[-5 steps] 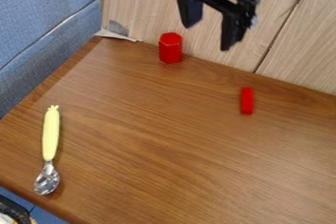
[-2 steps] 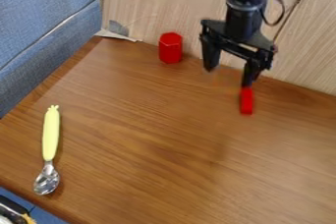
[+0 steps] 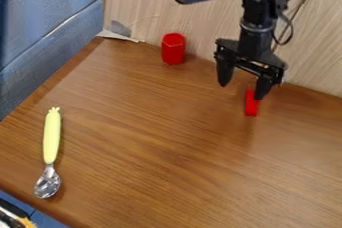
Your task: Move the red object to the front of the table near the spoon
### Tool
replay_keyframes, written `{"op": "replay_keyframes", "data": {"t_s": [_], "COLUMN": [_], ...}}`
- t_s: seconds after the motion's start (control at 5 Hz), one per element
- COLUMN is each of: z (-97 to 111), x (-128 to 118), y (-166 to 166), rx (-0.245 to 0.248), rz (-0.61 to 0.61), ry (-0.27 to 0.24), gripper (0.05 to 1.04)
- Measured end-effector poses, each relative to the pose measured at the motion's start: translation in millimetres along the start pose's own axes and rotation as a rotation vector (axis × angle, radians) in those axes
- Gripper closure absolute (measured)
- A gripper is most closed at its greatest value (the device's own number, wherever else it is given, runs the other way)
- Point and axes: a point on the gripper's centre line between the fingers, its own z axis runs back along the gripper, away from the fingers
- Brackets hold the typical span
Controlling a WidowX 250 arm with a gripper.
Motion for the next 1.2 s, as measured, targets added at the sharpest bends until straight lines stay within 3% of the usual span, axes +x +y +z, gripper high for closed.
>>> {"op": "replay_keyframes", "data": {"t_s": [0.4, 0.8, 1.0, 1.2], "z": [-25.9, -26.0, -26.3, -23.0], "x": [15.2, 21.2, 21.9, 19.3], "y": [-11.0, -18.8, -17.3, -18.3], "rx": [-0.002, 0.019, 0.037, 0.073], "rz": [-0.058, -0.094, -0.098, -0.120], "ry": [0.032, 0.017, 0.011, 0.011], "gripper": [0.127, 0.724, 0.809, 0.809]}}
